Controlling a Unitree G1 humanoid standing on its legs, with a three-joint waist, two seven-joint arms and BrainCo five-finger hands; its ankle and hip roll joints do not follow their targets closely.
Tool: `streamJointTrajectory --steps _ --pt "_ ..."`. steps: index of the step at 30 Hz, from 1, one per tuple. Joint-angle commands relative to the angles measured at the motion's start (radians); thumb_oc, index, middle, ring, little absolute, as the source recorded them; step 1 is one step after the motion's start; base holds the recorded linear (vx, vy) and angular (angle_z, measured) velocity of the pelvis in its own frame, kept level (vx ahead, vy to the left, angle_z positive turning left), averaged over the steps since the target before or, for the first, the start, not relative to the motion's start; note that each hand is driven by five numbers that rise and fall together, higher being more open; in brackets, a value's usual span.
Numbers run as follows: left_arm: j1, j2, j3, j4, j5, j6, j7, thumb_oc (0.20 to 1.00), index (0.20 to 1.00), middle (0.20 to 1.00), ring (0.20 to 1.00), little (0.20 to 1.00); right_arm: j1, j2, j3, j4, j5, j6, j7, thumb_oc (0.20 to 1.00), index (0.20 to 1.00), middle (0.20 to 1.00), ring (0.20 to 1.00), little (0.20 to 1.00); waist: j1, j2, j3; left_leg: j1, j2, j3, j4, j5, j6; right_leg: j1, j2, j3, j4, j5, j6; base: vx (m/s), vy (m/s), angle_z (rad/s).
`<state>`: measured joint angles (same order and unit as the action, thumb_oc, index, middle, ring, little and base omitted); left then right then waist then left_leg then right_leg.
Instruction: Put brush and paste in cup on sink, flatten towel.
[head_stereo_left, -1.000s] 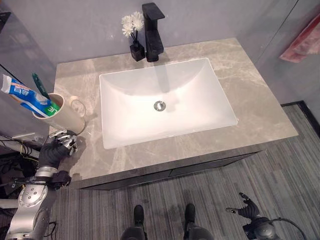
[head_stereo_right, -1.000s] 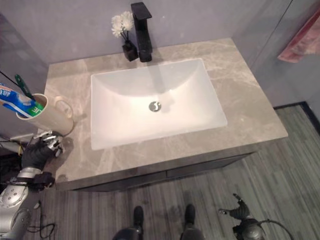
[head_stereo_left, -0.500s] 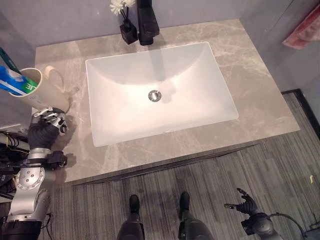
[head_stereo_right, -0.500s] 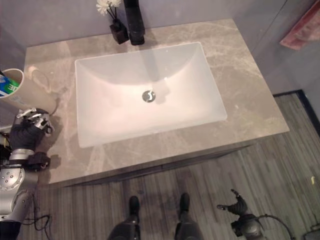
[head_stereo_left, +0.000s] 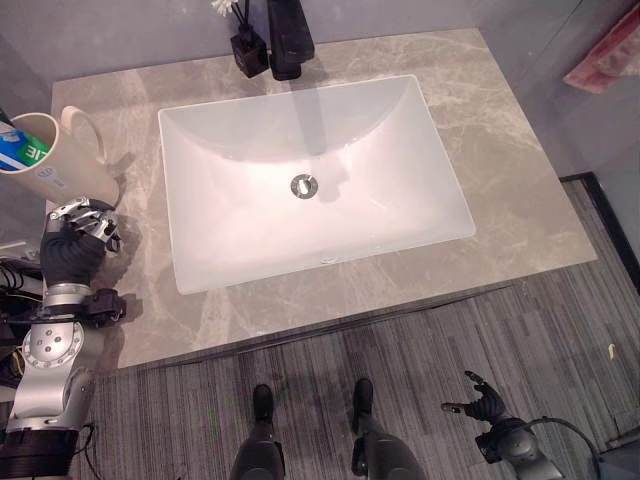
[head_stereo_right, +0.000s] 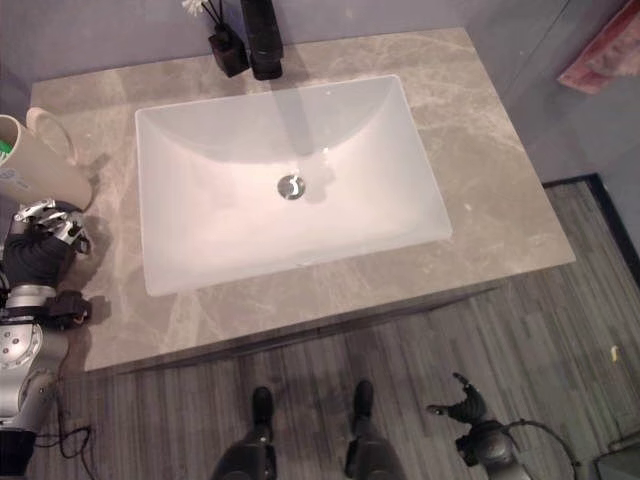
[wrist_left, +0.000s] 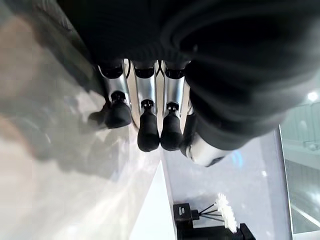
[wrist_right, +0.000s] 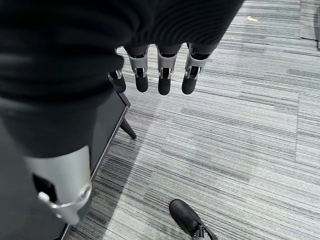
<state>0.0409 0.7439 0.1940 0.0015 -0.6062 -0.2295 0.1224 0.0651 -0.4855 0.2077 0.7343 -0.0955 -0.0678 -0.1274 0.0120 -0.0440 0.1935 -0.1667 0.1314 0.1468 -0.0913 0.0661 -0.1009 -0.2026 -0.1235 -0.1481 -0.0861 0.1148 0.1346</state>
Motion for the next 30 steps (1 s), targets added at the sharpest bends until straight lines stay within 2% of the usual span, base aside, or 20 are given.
streamJointTrajectory --steps 1,9,16,30 --pt "0.06 0.009 0.028 0.045 0.057 0.011 -0.022 0.2 0.2 0.2 0.2 0.2 0.004 -0.031 -0.002 0.014 -0.033 -0.015 0.002 1.0 1.0 1.0 1.0 1.0 0.007 -0.007 -0.042 -0.06 0.003 -0.049 0.004 0.041 -0.007 0.031 -0.084 -0.037 -0.001 -0.003 0.065 0.0 0.0 0.0" --pt "0.058 0.023 0.064 0.074 0.054 0.005 -0.001 0.2 0.2 0.2 0.2 0.2 -0.007 -0.049 0.001 0.003 -0.035 -0.016 0.007 1.0 1.0 1.0 1.0 1.0 0.012 0.009 -0.041 -0.089 0.006 -0.055 0.004 0.051 -0.012 0.002 -0.082 -0.042 -0.001 0.001 0.065 0.0 0.0 0.0" --pt "0.011 0.045 0.059 0.116 0.053 0.001 0.015 0.2 0.2 0.2 0.2 0.2 -0.001 -0.058 -0.003 0.004 -0.035 -0.015 0.006 1.0 1.0 1.0 1.0 1.0 0.002 0.009 -0.032 -0.111 0.009 -0.054 0.004 0.058 -0.016 -0.023 -0.08 -0.036 -0.001 0.005 0.066 0.0 0.0 0.0" --pt "-0.165 0.188 0.03 0.254 0.045 -0.013 0.079 0.2 0.2 0.2 0.2 0.2 -0.033 -0.067 0.035 0.012 -0.028 -0.014 -0.001 1.0 1.0 1.0 1.0 1.0 -0.022 -0.016 0.009 -0.167 0.021 -0.04 0.004 0.064 -0.023 -0.097 -0.072 -0.016 -0.001 0.03 0.076 0.0 0.002 -0.01"
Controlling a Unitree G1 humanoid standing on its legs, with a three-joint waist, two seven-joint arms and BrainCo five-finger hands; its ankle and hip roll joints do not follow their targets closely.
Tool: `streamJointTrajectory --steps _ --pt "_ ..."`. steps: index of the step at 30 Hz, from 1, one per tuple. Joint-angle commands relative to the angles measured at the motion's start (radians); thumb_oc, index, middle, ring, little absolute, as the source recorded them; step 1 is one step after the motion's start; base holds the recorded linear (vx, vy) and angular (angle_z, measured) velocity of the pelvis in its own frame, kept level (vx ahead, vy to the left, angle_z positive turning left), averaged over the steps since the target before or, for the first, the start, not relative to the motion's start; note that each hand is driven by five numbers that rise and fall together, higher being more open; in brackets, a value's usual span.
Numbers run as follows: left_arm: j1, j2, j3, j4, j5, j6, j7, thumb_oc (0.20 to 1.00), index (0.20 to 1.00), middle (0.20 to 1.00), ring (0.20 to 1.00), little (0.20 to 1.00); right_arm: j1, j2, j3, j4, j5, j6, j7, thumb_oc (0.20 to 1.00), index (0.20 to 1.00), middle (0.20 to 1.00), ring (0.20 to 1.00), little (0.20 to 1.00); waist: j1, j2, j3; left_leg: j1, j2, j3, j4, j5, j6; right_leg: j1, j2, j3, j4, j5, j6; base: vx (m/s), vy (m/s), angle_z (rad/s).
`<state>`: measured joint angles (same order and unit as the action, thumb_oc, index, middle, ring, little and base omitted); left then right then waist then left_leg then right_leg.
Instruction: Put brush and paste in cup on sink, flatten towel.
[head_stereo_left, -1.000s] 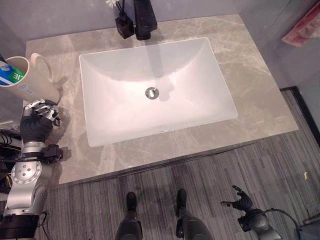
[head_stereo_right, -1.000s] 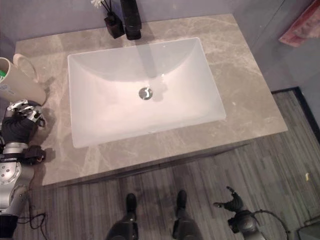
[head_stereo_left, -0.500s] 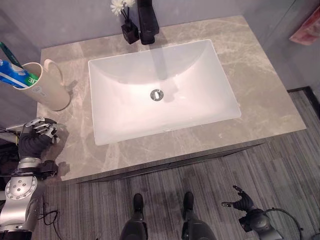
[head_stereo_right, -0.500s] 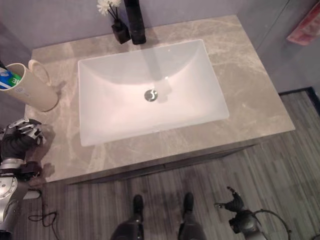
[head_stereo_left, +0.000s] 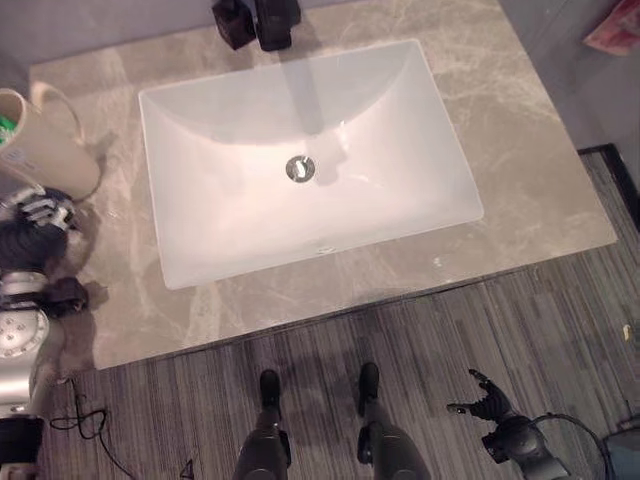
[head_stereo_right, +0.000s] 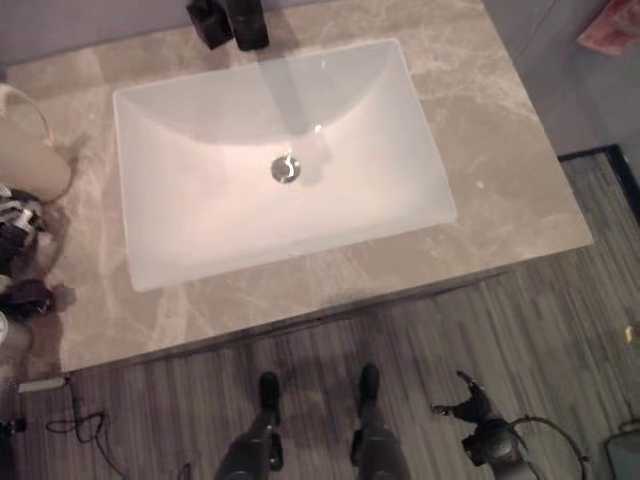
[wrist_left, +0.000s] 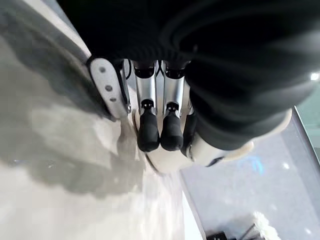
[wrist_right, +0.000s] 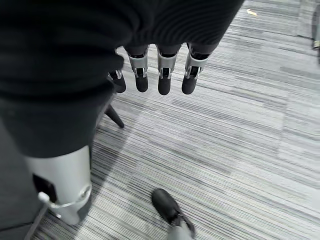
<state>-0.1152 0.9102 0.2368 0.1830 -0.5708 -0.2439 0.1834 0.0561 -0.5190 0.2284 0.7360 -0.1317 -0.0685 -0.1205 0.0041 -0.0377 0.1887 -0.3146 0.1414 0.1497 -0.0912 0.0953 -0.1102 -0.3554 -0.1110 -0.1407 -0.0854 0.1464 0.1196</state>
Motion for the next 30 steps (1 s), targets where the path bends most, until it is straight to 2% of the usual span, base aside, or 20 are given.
streamJointTrajectory --steps 1,7,10,15,24,30 --pt "-0.03 0.036 -0.021 0.086 0.009 0.0 0.023 0.2 0.2 0.2 0.2 0.2 -0.026 -0.033 0.018 0.009 0.008 -0.014 -0.009 1.0 1.0 1.0 1.0 1.0 -0.014 -0.026 0.016 -0.022 0.012 -0.041 0.004 0.036 -0.014 0.052 -0.084 -0.024 -0.002 0.0 0.092 0.0 0.0 0.0" --pt "-0.184 0.142 -0.091 0.21 -0.002 -0.001 0.04 0.2 0.2 0.2 0.2 0.2 -0.043 -0.028 0.056 0.013 0.016 -0.019 -0.011 1.0 1.0 1.0 1.0 1.0 -0.031 -0.043 0.029 -0.045 0.021 -0.036 0.004 0.042 -0.019 0.024 -0.078 -0.02 -0.002 0.012 0.098 -0.01 -0.004 -0.02" --pt "-0.356 0.224 -0.198 0.334 0.003 0.006 0.052 0.2 0.2 0.2 0.2 0.2 -0.051 -0.023 0.082 0.016 0.026 -0.025 -0.011 1.0 1.0 1.0 1.0 1.0 -0.048 -0.059 0.036 -0.063 0.027 -0.035 0.004 0.047 -0.022 0.003 -0.073 -0.02 -0.002 0.024 0.104 -0.04 -0.005 -0.05" --pt "-0.472 0.257 -0.282 0.423 0.002 0.014 0.055 0.2 0.2 0.2 0.2 0.2 -0.055 -0.022 0.104 0.013 0.032 -0.03 -0.008 1.0 1.0 1.0 1.0 1.0 -0.057 -0.066 0.039 -0.075 0.03 -0.035 0.004 0.05 -0.023 -0.007 -0.074 -0.021 -0.002 0.03 0.107 -0.01 0.001 -0.03" --pt "-0.486 0.244 -0.304 0.418 0.005 0.016 0.064 0.2 0.2 0.2 0.2 0.2 -0.058 -0.01 0.126 0.018 0.035 -0.029 -0.01 1.0 1.0 1.0 1.0 1.0 -0.052 -0.066 0.034 -0.066 0.029 -0.033 0.004 0.047 -0.022 0.004 -0.078 -0.028 -0.002 0.028 0.108 0.0 0.001 -0.02" --pt "-0.349 0.248 -0.222 0.356 0.106 0.04 0.063 0.2 0.2 0.2 0.2 0.2 -0.048 -0.016 0.106 0.021 0.029 -0.028 -0.005 1.0 1.0 1.0 1.0 1.0 -0.038 -0.058 0.022 -0.045 0.024 -0.031 0.004 0.042 -0.021 0.028 -0.081 -0.038 -0.002 0.02 0.104 0.0 0.0 0.0"
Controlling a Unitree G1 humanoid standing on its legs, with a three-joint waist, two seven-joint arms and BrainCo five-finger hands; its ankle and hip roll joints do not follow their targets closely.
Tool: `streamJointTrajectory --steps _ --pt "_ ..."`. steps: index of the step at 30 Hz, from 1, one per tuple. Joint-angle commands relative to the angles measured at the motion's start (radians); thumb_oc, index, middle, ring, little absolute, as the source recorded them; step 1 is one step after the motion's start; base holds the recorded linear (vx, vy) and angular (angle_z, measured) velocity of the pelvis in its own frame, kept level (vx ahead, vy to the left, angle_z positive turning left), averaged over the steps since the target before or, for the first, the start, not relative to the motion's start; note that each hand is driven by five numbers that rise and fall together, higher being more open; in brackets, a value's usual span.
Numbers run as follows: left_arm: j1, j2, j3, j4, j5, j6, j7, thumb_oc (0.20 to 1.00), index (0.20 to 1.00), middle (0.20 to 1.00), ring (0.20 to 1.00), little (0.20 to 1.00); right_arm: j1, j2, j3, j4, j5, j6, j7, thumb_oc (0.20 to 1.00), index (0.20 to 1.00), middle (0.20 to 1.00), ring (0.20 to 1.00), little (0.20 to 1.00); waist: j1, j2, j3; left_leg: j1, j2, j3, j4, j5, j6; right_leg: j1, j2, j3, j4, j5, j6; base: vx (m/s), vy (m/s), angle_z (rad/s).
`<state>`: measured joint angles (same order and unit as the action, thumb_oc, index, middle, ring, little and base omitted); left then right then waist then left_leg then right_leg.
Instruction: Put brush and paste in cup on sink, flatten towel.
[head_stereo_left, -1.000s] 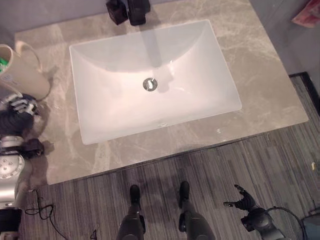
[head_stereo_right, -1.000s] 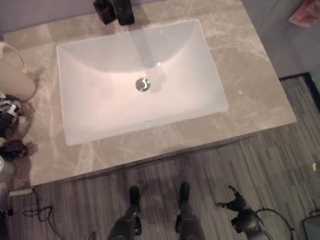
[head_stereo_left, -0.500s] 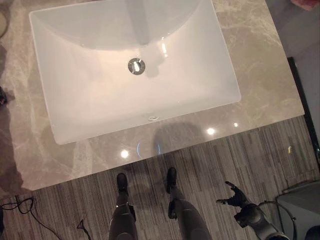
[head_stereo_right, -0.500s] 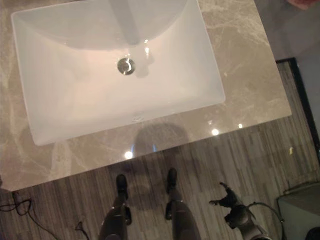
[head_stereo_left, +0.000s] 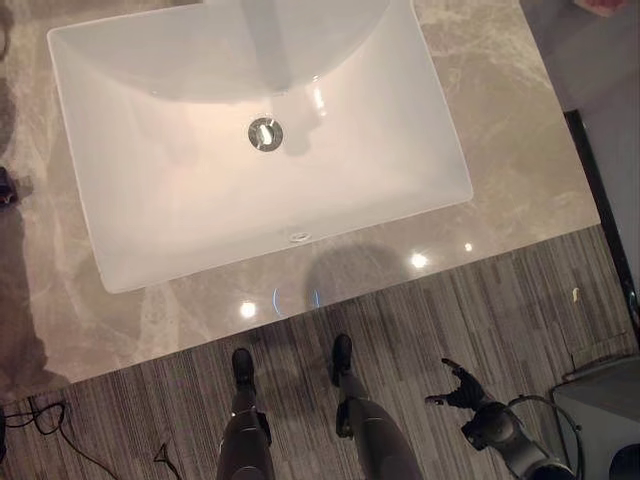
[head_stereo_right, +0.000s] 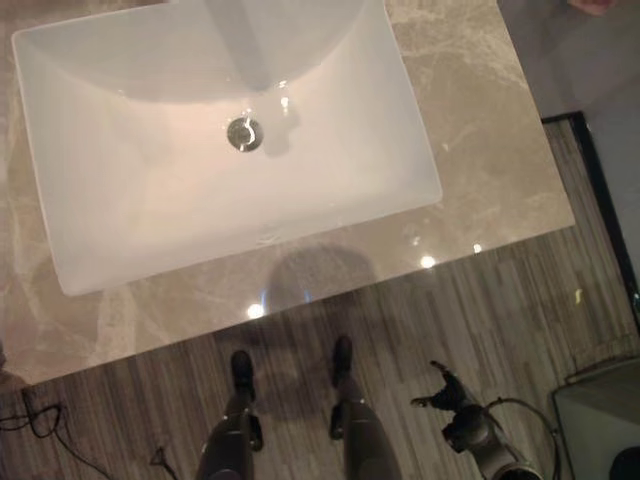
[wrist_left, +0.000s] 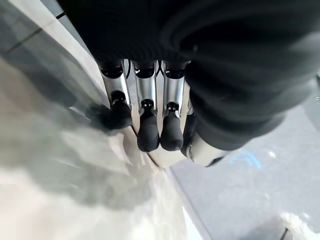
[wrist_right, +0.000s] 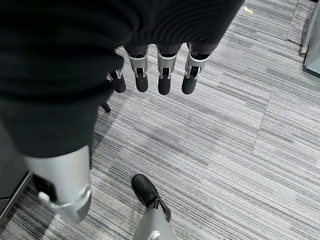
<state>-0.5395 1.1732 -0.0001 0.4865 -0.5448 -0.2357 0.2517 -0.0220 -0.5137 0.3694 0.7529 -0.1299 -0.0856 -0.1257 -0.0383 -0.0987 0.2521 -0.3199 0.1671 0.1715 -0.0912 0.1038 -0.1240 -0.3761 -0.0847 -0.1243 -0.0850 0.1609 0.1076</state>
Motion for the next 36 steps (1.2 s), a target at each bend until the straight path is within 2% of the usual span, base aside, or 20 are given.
streamJointTrajectory --steps 1,7,12,17,18,21,27,36 --pt "0.091 -0.005 0.026 0.059 0.095 0.036 -0.007 0.2 0.2 0.2 0.2 0.2 0.037 -0.025 -0.04 0.001 0.025 -0.012 0.003 1.0 1.0 1.0 1.0 1.0 0.006 0.003 -0.043 -0.04 -0.002 -0.053 0.004 0.033 -0.007 0.049 -0.106 -0.054 -0.002 0.004 0.116 0.0 0.0 0.0" --pt "0.11 0.024 0.063 0.104 0.117 0.055 0.0 0.2 0.2 0.2 0.2 0.2 0.054 -0.036 -0.047 0.017 0.01 -0.005 0.014 1.0 1.0 1.0 1.0 1.0 0.007 0.004 -0.045 -0.042 0.001 -0.06 0.004 0.034 -0.008 0.051 -0.104 -0.063 -0.002 0.003 0.116 0.0 0.0 0.0" --pt "0.029 0.037 0.045 0.179 0.121 0.063 0.03 0.2 0.2 0.2 0.2 0.2 0.056 -0.031 -0.042 0.036 0.015 -0.002 0.021 1.0 1.0 1.0 1.0 1.0 0.004 0.002 -0.043 -0.045 -0.001 -0.062 0.004 0.035 -0.009 0.05 -0.104 -0.07 -0.002 0.003 0.118 0.0 0.0 0.0" --pt "-0.182 0.076 -0.088 0.341 0.121 0.079 0.046 0.2 0.2 0.2 0.2 0.2 0.048 -0.021 -0.017 0.063 0.033 0.0 0.026 1.0 1.0 1.0 1.0 1.0 -0.014 -0.01 -0.041 -0.06 0.007 -0.062 0.004 0.038 -0.01 0.039 -0.1 -0.067 -0.002 0.009 0.123 0.02 -0.002 0.06" --pt "-0.276 0.084 -0.16 0.408 0.135 0.089 0.048 0.2 0.2 0.2 0.2 0.2 0.048 -0.011 -0.018 0.082 0.047 0.0 0.024 1.0 1.0 1.0 1.0 1.0 -0.018 -0.016 -0.039 -0.065 0.01 -0.062 0.004 0.039 -0.01 0.035 -0.1 -0.067 -0.002 0.013 0.126 0.02 -0.001 0.04" --pt "-0.369 0.098 -0.227 0.465 0.156 0.104 0.048 0.2 0.2 0.2 0.2 0.2 0.053 0.003 -0.022 0.117 0.069 0.001 0.022 1.0 1.0 1.0 1.0 1.0 -0.025 -0.024 -0.037 -0.074 0.01 -0.063 0.004 0.041 -0.009 0.027 -0.098 -0.067 -0.002 0.017 0.129 0.0 0.0 0.0" --pt "-0.524 0.102 -0.349 0.536 0.173 0.111 0.047 0.2 0.2 0.2 0.2 0.2 0.06 0.026 -0.025 0.152 0.109 -0.004 0.022 1.0 1.0 1.0 1.0 1.0 -0.031 -0.04 -0.032 -0.097 0.013 -0.072 0.004 0.046 -0.008 0.015 -0.097 -0.071 -0.002 0.023 0.131 0.0 -0.001 0.01" --pt "-0.656 0.066 -0.454 0.579 0.19 0.117 0.058 0.2 0.2 0.2 0.2 0.2 0.066 0.044 -0.014 0.114 0.139 -0.019 0.019 1.0 1.0 1.0 1.0 1.0 -0.054 -0.06 -0.034 -0.134 0.016 -0.078 0.004 0.049 -0.007 -0.013 -0.093 -0.071 -0.002 0.031 0.135 0.0 0.0 0.01"
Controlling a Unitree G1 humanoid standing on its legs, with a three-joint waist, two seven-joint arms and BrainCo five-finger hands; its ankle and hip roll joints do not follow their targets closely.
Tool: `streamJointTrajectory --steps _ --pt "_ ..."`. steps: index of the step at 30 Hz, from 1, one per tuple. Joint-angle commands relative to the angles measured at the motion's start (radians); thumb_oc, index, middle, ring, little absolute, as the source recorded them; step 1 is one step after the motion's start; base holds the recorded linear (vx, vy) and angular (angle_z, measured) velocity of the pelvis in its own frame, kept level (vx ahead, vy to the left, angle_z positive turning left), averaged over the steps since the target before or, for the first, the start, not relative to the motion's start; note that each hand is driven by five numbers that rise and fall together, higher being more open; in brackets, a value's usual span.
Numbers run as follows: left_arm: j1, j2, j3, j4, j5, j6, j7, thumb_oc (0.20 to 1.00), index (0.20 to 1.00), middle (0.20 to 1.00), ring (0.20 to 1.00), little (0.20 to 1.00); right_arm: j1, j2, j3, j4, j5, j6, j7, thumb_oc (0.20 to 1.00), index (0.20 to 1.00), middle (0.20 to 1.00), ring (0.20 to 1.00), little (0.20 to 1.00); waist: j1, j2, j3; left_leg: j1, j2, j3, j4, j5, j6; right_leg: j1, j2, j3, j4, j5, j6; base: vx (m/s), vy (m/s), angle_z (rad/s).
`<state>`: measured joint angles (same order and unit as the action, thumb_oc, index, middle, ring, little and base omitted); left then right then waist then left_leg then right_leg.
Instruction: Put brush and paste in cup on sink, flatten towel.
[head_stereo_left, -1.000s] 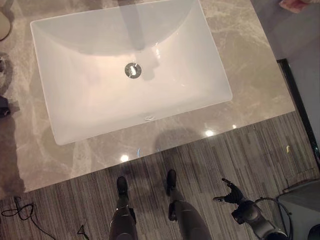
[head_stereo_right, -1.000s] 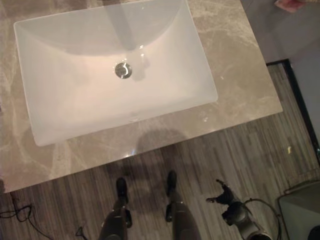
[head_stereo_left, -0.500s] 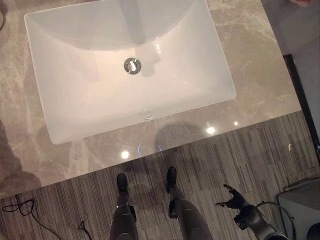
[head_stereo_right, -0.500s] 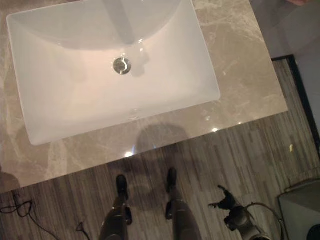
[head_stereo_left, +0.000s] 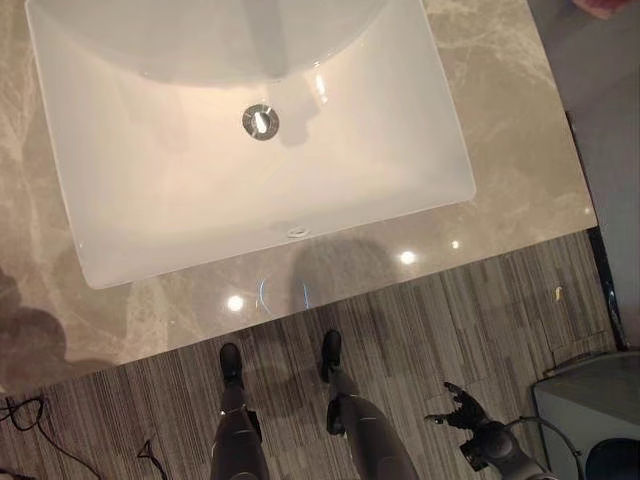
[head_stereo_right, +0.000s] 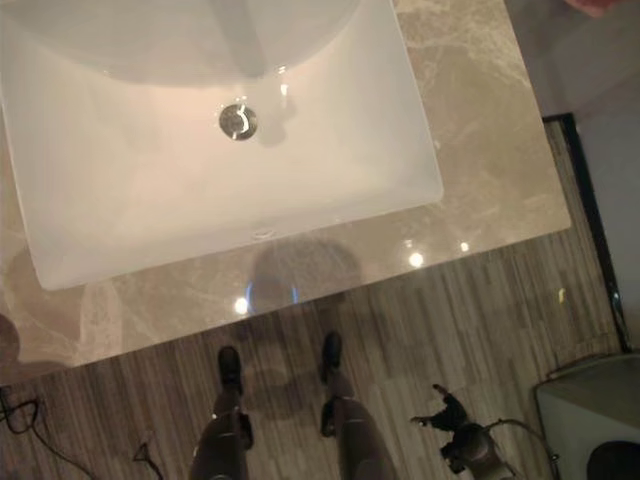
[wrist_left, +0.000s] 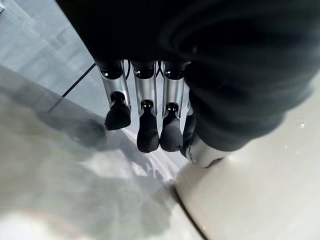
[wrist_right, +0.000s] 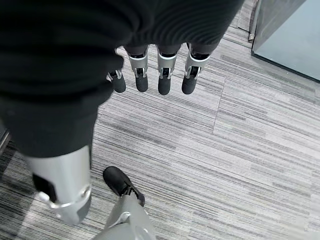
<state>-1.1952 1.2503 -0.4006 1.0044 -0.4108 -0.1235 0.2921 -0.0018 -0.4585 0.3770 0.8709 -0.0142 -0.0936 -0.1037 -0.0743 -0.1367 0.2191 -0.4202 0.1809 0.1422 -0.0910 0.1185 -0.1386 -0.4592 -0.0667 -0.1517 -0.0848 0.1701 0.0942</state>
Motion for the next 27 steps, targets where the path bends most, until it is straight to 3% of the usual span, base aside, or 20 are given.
streamJointTrajectory --steps 1,27 --pt "-0.008 -0.015 -0.062 0.064 0.06 0.006 0.019 0.2 0.2 0.2 0.2 0.2 0.045 -0.012 -0.019 -0.006 0.023 -0.012 -0.003 1.0 1.0 1.0 1.0 1.0 -0.019 -0.023 -0.001 -0.036 0.003 -0.049 0.004 0.034 0.008 0.068 -0.11 -0.043 -0.002 0.024 0.148 0.0 0.0 0.0" --pt "-0.131 -0.166 -0.141 0.044 0.097 0.016 0.046 0.2 0.2 0.2 0.2 0.2 0.082 -0.03 -0.027 -0.028 0.029 -0.023 -0.006 1.0 1.0 1.0 1.0 1.0 -0.059 -0.016 -0.014 -0.066 -0.005 -0.043 0.004 0.032 0.013 0.022 -0.108 -0.026 -0.002 0.034 0.147 0.0 0.0 0.0"
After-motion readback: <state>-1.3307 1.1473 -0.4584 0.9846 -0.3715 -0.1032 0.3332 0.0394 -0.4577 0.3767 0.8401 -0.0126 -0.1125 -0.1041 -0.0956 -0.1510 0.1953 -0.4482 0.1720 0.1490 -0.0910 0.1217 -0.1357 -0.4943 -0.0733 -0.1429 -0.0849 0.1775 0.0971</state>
